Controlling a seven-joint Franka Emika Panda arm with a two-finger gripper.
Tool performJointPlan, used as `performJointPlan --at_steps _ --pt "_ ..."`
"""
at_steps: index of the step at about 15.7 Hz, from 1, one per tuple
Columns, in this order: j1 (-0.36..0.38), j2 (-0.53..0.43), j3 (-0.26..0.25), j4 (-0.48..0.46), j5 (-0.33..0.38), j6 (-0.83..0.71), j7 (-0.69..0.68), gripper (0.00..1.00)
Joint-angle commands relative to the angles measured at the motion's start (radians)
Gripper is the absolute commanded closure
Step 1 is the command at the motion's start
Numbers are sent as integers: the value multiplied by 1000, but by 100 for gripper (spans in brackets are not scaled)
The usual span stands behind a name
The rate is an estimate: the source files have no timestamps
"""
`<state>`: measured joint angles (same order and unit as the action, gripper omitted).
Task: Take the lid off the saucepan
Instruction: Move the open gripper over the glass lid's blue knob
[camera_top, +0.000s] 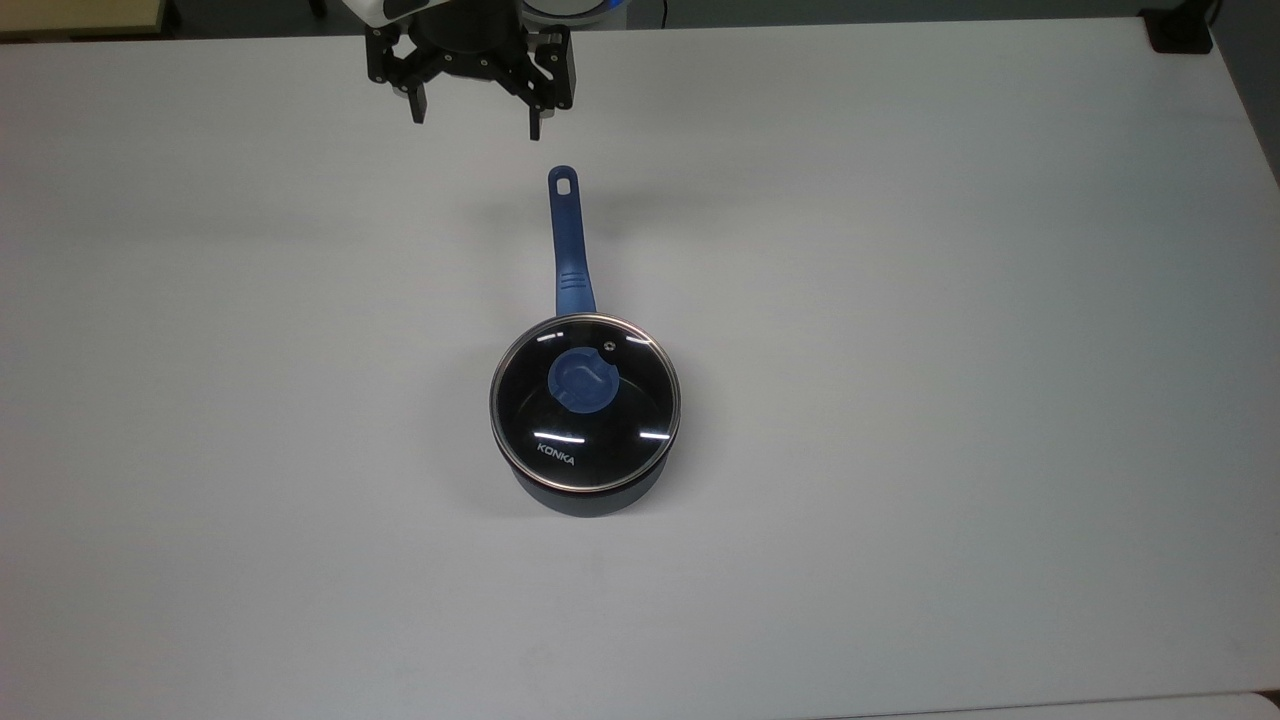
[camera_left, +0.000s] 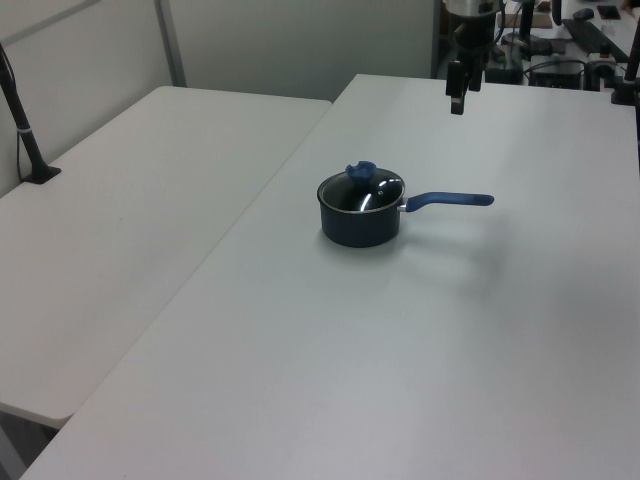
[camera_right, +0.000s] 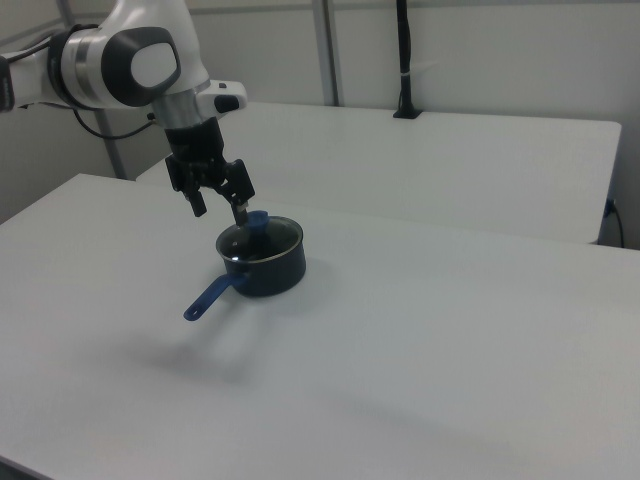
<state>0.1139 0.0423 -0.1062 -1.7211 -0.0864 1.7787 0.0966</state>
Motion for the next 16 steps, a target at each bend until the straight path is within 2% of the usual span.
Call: performJointPlan --at_steps 1,7,12,16 --pt "7 10 -3 17 8 -24 0 0" --pt "12 28 -1 18 8 -21 -49 0" --pt "16 74 0 21 16 77 -75 0" --pt "16 175 0 127 20 105 -72 0"
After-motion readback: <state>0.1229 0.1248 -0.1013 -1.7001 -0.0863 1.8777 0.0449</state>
